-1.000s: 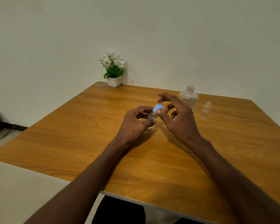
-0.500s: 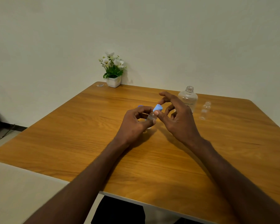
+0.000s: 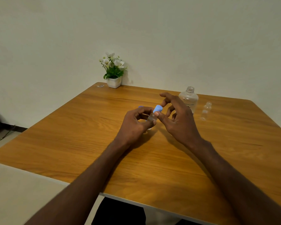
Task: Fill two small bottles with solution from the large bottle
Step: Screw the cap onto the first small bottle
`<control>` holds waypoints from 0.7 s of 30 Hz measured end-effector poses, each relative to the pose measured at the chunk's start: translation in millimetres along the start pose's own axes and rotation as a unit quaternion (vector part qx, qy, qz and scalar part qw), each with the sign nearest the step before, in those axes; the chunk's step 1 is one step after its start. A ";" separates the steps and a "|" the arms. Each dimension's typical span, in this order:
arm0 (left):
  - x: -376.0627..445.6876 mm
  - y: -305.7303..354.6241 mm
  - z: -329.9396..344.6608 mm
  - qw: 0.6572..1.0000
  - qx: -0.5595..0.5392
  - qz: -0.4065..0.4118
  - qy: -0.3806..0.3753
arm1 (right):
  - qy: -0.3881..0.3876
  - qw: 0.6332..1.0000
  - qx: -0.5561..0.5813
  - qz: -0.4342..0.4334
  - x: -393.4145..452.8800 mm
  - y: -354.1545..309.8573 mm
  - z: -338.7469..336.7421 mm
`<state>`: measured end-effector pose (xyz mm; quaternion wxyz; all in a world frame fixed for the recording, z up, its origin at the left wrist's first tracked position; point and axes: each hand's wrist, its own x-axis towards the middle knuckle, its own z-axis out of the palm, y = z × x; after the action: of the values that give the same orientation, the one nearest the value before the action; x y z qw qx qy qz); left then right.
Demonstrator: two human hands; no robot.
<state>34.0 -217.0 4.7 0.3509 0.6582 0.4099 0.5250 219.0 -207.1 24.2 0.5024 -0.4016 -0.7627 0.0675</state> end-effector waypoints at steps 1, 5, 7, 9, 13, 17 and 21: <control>0.2 0.0 0.0 1.000 0.000 -0.001 0.000 | -0.003 1.000 0.005 -0.007 0.0 0.6 -0.6; -0.3 1.3 0.3 1.000 0.005 -0.003 -0.002 | -0.001 1.000 -0.006 0.008 0.2 2.0 -0.1; -0.8 2.2 0.3 1.000 0.003 0.000 -0.003 | 0.001 1.000 -0.003 0.005 0.0 2.2 0.5; -0.3 1.6 0.2 1.000 0.000 0.001 -0.003 | -0.003 1.000 0.005 -0.005 0.3 3.0 0.1; -0.6 2.7 0.3 1.000 0.000 -0.004 -0.003 | 0.001 1.000 -0.009 -0.006 0.0 3.6 1.1; -1.0 2.9 0.3 1.000 0.002 -0.002 -0.002 | -0.009 1.000 -0.010 -0.025 0.5 3.7 -0.3; -1.2 2.9 0.1 1.000 0.006 0.002 -0.005 | -0.007 1.000 -0.018 -0.008 -0.5 2.6 1.8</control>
<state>34.5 -219.3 6.7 0.3480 0.6640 0.4102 0.5194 219.1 -205.2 21.7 0.4905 -0.4039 -0.7704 0.0526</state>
